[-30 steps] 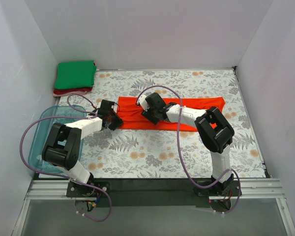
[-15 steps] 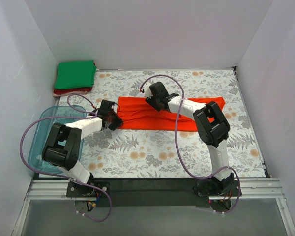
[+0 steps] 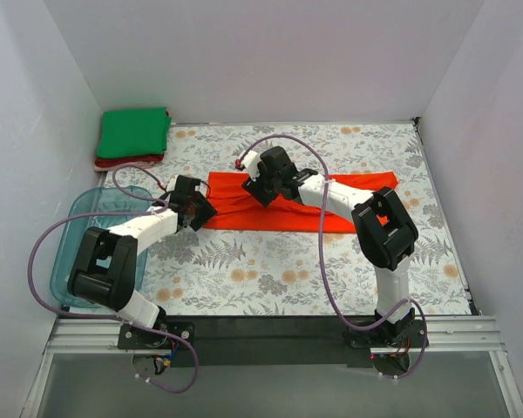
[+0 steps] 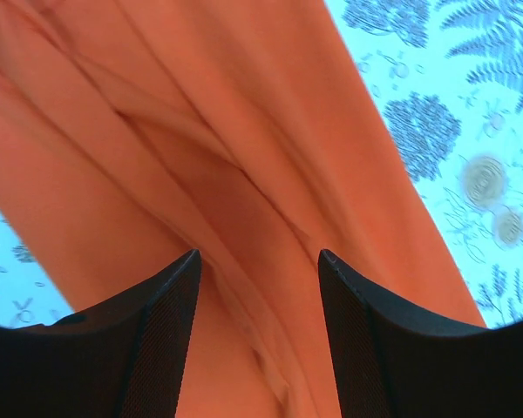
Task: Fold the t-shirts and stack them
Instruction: Fold the tshirt
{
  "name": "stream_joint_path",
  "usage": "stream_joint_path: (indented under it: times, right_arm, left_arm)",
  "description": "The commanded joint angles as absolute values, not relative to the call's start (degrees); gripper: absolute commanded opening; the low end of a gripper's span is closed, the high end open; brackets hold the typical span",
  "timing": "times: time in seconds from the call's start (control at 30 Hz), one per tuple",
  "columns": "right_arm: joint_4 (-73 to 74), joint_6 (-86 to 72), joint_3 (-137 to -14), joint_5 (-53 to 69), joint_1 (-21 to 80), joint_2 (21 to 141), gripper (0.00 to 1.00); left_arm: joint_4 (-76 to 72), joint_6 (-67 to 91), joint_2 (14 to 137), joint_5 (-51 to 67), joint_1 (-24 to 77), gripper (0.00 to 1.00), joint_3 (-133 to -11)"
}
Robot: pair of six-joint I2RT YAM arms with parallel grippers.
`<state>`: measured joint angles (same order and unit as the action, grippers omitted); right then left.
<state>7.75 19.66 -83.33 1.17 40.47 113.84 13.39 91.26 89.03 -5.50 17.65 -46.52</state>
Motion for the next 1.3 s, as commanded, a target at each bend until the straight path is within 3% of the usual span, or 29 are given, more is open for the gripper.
stream_joint_path:
  times: [0.0,0.4,1.27]
  right_arm:
    - [7.3,19.0,-84.6,4.9,41.9,114.3,0.63]
    - [7.6,20.8,-86.7,3.7,44.2,119.1,0.64]
    - [4.2,17.1,-100.8,-11.4,42.0,130.8,0.63]
  left_arm:
    - [14.1,91.1,84.6,-9.5,17.7,0.4,-46.1]
    - [17.4,90.9,87.8,-11.4,17.7,0.27,-46.8]
    - [19.2,91.1,86.9,-12.7,17.7,0.29,-46.6]
